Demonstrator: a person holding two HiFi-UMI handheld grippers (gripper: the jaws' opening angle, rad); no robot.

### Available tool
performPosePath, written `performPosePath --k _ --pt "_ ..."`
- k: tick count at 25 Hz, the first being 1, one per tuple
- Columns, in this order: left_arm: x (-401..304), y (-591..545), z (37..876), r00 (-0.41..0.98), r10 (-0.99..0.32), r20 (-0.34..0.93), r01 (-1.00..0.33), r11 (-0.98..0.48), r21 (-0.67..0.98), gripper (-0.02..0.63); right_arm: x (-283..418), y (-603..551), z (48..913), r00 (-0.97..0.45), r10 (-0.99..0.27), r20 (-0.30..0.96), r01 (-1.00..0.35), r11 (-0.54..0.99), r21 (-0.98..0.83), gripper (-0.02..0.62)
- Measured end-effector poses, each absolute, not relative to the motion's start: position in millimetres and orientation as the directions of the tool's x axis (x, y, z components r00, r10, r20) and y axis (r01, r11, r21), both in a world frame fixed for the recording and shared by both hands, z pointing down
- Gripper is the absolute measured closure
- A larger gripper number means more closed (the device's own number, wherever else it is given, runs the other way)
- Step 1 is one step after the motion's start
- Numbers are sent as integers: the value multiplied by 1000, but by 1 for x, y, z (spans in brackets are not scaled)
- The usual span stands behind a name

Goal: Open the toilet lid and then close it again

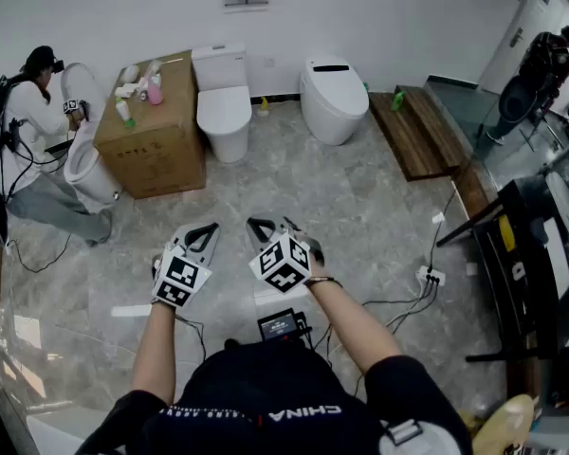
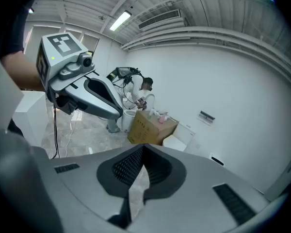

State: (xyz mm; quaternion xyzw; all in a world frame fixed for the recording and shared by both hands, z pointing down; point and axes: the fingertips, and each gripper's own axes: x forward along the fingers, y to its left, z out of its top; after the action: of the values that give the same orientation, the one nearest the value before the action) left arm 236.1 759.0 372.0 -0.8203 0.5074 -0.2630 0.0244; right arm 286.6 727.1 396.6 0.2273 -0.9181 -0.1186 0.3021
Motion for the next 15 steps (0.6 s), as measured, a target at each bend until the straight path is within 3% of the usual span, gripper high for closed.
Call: performPosePath --k 15 --pt "241 759 374 353 -841 411 -811 -493 -314 597 289 729 398 -724 -474 501 -345 878 332 581"
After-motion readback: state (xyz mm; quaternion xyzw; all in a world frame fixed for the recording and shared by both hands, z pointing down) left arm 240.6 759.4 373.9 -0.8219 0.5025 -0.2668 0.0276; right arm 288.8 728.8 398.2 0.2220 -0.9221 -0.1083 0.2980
